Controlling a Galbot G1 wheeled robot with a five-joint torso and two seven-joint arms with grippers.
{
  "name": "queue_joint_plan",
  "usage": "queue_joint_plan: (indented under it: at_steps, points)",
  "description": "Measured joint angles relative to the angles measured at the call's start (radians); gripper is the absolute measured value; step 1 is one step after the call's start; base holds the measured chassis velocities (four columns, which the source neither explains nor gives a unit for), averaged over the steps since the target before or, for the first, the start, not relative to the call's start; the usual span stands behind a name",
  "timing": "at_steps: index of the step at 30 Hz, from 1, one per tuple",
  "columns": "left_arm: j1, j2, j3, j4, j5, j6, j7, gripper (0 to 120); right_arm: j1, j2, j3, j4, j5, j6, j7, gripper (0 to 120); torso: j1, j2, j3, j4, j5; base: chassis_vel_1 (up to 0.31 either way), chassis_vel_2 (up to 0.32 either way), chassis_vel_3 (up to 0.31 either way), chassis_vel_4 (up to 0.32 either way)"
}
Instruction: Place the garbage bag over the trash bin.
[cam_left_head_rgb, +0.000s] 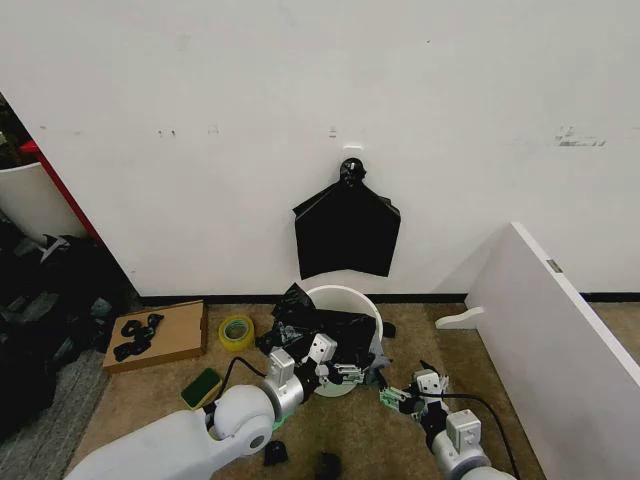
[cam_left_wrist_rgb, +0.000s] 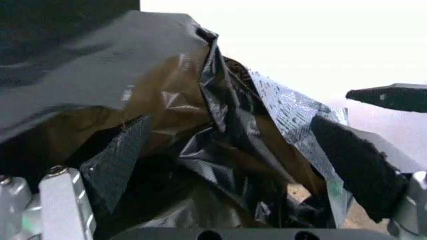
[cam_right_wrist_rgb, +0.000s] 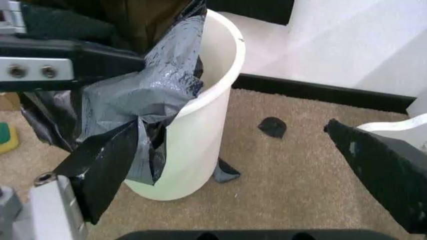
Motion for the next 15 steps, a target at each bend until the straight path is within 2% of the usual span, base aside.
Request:
queue_joint_plan:
  at_steps: [10, 11, 15]
  points:
    - [-0.010, -0.017, 0.011, 0.028, 0.003, 0.006, -0.013, 91, -0.015, -0.001, 0.002, 0.014, -0.004, 0.007, 0.000, 100, 0.000, 0.000, 0.000, 0.0000, 0.0000, 0.000, 0.000, 0.000, 0.000]
    - [-0.020, -0.033, 0.008, 0.070, 0.005, 0.019, -0.034, 90, -0.042, -0.006, 0.007, 0.037, -0.016, 0.021, -0.006, 100, 0.000, 0.000, 0.000, -0.0001, 0.0000, 0.000, 0.000, 0.000, 0.000]
    - [-0.022, -0.045, 0.002, 0.098, 0.006, 0.024, -0.043, 89, -0.066, -0.010, 0.013, 0.052, -0.036, 0.036, -0.007, 100, 0.000, 0.000, 0.000, 0.0000, -0.0001, 0.000, 0.000, 0.000, 0.000]
